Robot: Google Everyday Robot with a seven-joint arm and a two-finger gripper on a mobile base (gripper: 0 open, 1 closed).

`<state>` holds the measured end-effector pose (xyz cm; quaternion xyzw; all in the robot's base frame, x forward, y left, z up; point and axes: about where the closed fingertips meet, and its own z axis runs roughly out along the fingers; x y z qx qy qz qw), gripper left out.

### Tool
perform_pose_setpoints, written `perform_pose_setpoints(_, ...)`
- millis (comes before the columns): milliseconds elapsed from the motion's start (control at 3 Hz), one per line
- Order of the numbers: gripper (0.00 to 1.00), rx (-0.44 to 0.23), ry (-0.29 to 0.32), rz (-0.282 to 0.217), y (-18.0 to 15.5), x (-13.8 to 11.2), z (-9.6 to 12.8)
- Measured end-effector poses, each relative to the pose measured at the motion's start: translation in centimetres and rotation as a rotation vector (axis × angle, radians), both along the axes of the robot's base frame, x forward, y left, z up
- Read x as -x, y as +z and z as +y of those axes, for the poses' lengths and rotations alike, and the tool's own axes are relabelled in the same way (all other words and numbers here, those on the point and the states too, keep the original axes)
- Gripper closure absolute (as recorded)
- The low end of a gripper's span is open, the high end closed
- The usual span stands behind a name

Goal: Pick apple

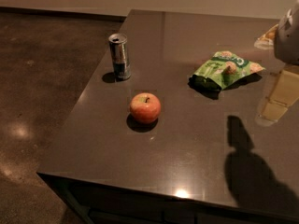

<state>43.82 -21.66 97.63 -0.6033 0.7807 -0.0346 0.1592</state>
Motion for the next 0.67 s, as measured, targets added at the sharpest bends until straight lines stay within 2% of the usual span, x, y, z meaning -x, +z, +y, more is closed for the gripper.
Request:
perform_pose_setpoints(333, 0.00, -0.005, -0.002, -0.002, 0.1, -0.1, 0.1)
perform_pose_setpoints(667, 0.00, -0.053, 0.016, 0.010, -0.5, -1.0, 1.8)
